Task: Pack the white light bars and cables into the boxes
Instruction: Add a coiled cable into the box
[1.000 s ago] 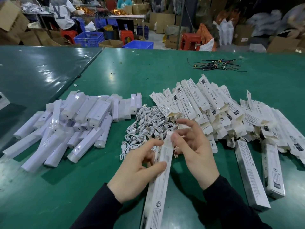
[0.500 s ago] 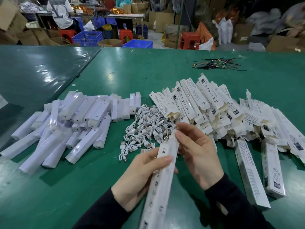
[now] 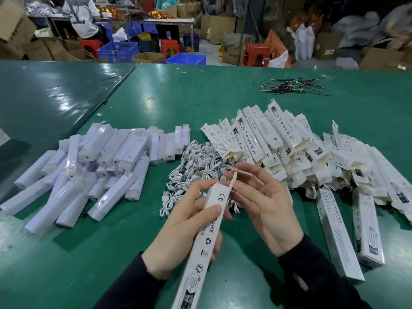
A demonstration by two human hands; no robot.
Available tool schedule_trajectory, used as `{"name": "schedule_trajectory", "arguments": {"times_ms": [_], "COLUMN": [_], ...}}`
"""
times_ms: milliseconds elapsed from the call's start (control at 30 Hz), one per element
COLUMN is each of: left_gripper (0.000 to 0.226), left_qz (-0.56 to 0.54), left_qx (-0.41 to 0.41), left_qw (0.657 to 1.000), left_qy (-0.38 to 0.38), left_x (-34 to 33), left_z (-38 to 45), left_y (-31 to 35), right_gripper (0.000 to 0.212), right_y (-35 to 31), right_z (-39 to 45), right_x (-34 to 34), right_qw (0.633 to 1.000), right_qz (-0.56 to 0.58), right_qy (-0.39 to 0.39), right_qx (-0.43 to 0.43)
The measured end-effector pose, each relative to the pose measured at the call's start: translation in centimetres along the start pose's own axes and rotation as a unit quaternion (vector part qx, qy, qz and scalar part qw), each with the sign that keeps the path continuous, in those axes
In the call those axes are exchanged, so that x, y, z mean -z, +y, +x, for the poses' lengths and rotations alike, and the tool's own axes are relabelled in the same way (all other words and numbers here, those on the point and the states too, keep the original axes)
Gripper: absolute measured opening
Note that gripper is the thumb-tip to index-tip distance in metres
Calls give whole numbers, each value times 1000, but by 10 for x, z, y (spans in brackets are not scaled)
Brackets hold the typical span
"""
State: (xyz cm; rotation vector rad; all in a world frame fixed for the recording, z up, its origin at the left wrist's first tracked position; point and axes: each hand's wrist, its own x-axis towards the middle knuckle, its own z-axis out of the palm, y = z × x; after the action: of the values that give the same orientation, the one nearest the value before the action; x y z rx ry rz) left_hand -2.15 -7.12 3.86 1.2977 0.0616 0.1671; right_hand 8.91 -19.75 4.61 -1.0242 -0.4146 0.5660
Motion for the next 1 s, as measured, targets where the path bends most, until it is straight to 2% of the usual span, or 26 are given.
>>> {"name": "schedule_trajectory", "arguments": {"times_ms": [133,300,467,633,1000], "left_gripper": [23,28,39,42,44], "left_qz": [13,4,-26,49,79], "left_qx": [5,18,54,56,95], "left_qw": [999,998,996,995,991], "left_qy": [52,65,64,64,54], "left_x": [4,0,-1,3,6], "left_z": [1,1,1,2,3], "left_y": [-1,-5,-6,-8,-12], "right_gripper": [26,15,21,21,12], "right_y": [3,7,5,8,11], "right_z": [-1,-3,-3,-4,-2], "right_x": [-4,-5,-4,-7,-5], "right_qw": [999,996,996,992,987], "right_qz": [-29,-75,-79,-120,-143], "right_qy": [-10,-9,-5,-13,-7], "right_qx": [-45,-48,-49,-42,-78]}}
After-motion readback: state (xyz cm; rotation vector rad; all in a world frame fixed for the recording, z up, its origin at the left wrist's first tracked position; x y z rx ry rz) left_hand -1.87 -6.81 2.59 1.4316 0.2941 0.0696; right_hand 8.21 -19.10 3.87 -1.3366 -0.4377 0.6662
